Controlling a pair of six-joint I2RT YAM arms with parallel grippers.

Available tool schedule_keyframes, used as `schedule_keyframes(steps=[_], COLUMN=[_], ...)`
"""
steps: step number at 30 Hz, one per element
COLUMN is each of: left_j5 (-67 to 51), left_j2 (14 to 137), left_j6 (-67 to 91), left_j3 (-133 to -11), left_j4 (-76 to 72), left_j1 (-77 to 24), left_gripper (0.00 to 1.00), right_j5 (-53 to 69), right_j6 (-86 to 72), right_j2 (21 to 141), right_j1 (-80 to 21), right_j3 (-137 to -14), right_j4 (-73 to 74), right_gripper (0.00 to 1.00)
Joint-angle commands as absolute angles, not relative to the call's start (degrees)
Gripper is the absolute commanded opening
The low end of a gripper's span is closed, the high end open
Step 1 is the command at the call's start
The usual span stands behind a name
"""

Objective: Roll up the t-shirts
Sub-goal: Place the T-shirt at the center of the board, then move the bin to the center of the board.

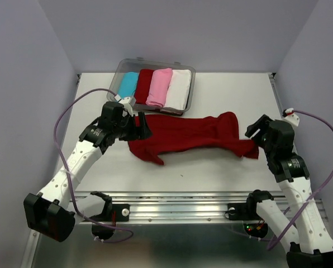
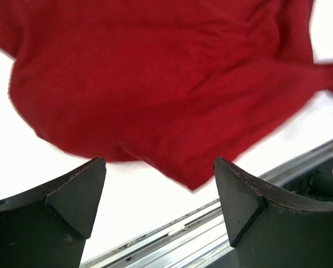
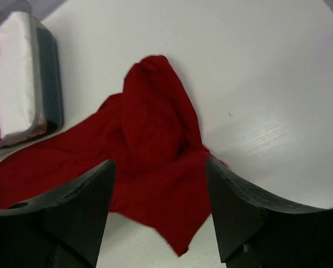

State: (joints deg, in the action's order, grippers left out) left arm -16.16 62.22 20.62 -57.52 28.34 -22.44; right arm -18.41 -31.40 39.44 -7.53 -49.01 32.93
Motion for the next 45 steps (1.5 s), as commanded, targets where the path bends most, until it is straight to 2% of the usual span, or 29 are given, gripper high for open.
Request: schedule_keyframes(steps=[1,8,11,13,19,24,27,31,35,40,43,45], left_j5=[-8.65,-3.34,2.25,4.38,11.60,14.76,15.11,14.94,14.15,13.80,13.54,13.54], left_j2=[64.49,76.45,84.27,89.96,100.00,106.77,111.08,116.70,123.03,127.96,129.63,130.43], left_j6=[20.48,18.46,17.06,16.96,18.98,18.37,18.28,18.54,17.49,16.96,17.23,17.31], left_j3=[-63.25,-78.28,-86.09,-90.16,-102.03,-108.97,-112.40,-115.13,-120.92,-123.93,-123.58,-123.31], left_j4=[28.82,27.34,27.24,28.38,31.37,32.34,32.78,32.52,33.66,34.11,33.75,33.75], left_j1=[-22.24,-23.54,-27.05,-27.16,-19.54,-12.93,-8.81,-4.58,-2.90,-1.94,-0.80,-0.44], left_gripper=[0.90,0.78,0.77,0.77,0.75,0.80,0.90,0.91,0.81,0.80,0.75,0.66], right_j5=[-19.25,-17.67,-15.83,-14.34,-8.62,-5.54,-4.14,-2.03,-0.88,-0.44,-0.53,-0.53], right_j6=[-35.68,-34.98,-35.42,-35.42,-34.54,-34.37,-34.19,-33.84,-33.49,-33.22,-33.31,-33.40], right_j2=[39.72,44.73,46.57,47.81,52.46,54.31,55.81,58.00,60.11,61.17,61.00,60.91], right_j1=[-7.21,-7.21,-7.21,-7.21,-7.21,-7.21,-7.21,-7.21,-7.21,-7.21,-7.21,-7.21], right_j3=[-46.76,-51.23,-52.46,-53.43,-55.28,-54.93,-55.11,-55.72,-55.90,-56.16,-55.90,-55.72], right_j4=[35.42,34.72,33.93,33.93,33.58,31.91,31.55,30.41,29.36,29.09,29.09,29.00], right_gripper=[0.74,0.77,0.85,0.85,0.89,0.94,0.96,0.98,0.99,0.99,0.99,0.99])
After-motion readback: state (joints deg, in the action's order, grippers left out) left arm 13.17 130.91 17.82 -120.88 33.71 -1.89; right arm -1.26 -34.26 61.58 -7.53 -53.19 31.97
